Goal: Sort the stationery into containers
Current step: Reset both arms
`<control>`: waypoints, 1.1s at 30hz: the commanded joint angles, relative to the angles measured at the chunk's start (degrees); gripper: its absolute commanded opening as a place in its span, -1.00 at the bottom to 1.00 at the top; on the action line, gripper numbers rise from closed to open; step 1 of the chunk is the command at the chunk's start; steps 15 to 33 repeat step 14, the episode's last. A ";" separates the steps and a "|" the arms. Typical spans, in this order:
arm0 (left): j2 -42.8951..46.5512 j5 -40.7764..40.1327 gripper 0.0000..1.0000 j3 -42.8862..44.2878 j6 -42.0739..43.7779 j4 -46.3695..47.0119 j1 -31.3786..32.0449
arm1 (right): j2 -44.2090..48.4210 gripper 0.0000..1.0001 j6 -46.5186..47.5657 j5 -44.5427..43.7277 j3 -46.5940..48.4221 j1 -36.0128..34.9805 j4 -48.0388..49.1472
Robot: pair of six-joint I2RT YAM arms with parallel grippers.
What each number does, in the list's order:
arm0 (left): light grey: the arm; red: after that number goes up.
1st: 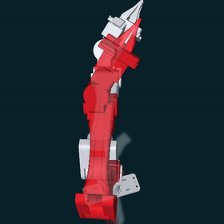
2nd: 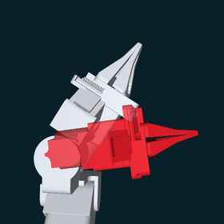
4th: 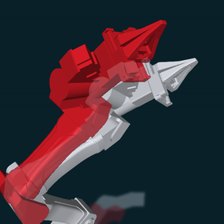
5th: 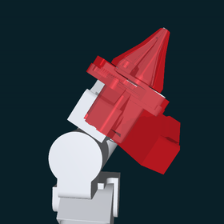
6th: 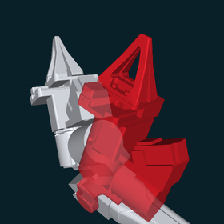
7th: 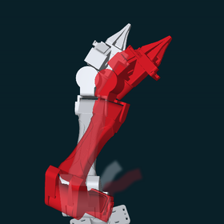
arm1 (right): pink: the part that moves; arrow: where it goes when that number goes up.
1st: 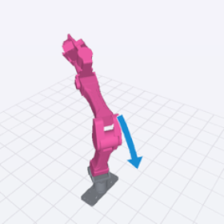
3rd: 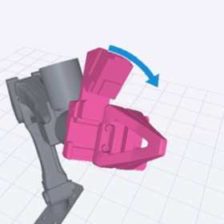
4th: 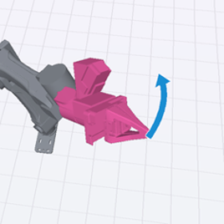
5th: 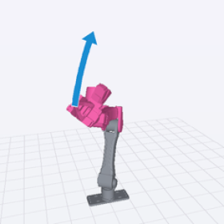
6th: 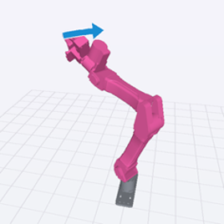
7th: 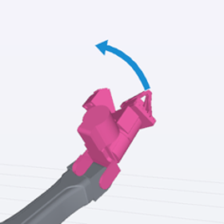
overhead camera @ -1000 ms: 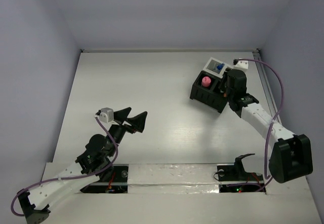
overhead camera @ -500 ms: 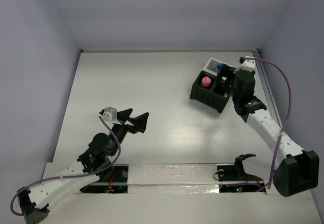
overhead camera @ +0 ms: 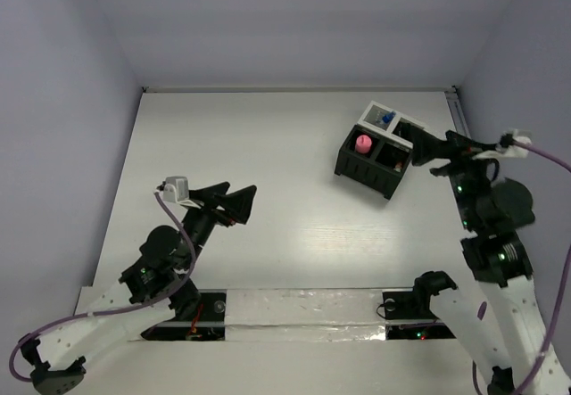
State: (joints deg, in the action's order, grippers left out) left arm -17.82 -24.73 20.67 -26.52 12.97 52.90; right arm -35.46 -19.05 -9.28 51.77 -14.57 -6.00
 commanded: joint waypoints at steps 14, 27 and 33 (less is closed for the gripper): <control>1.30 -2.43 0.98 22.84 2.97 -17.09 0.18 | 16.13 1.00 -3.28 0.93 -4.92 0.33 -6.39; 1.30 -2.43 0.98 22.84 2.97 -17.09 0.18 | 16.13 1.00 -3.28 0.93 -4.92 0.33 -6.39; 1.30 -2.43 0.98 22.84 2.97 -17.09 0.18 | 16.13 1.00 -3.28 0.93 -4.92 0.33 -6.39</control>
